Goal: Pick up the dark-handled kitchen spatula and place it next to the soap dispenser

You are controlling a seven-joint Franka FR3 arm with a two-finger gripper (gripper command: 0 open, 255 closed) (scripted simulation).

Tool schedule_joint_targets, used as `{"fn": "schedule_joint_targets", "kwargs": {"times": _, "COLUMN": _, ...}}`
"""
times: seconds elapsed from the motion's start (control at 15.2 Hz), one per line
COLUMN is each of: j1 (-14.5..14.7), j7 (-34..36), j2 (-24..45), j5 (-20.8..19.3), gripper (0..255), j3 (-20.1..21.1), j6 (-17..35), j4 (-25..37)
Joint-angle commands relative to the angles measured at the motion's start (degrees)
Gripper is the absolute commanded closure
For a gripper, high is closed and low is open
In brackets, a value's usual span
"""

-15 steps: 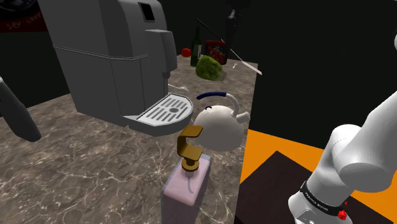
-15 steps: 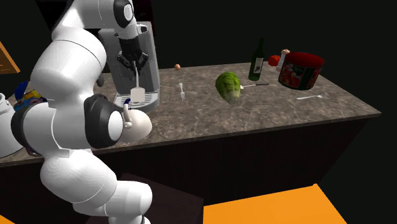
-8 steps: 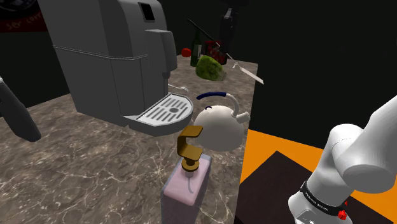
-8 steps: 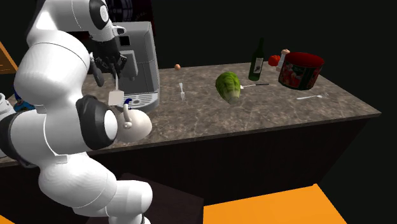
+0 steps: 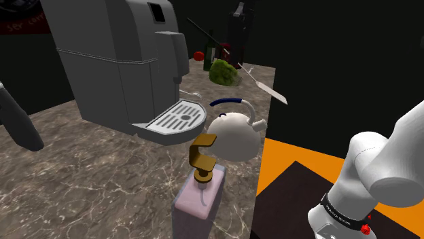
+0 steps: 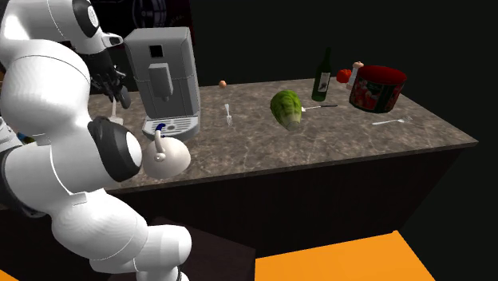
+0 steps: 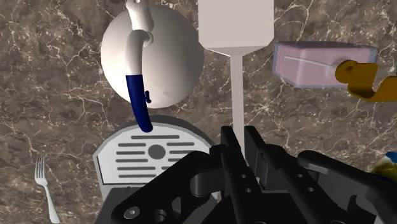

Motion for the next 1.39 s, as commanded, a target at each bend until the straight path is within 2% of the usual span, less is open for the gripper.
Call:
{"fn": "schedule_joint_targets", "kwargs": {"times": 0.0, "j1": 0.46, "j7": 1.47, "j2": 0.08, "j5": 0.13, "gripper": 255, "j3": 0.99, "j6": 1.15, "j4": -1.02}}
{"fn": "schedule_joint_targets", "kwargs": {"times": 1.32, "j1": 1.05, "j7": 0.28, "j2": -5.95, "j5": 1.66, "gripper": 255, "j3": 0.78, "j6": 16.97, "j4": -22.73}}
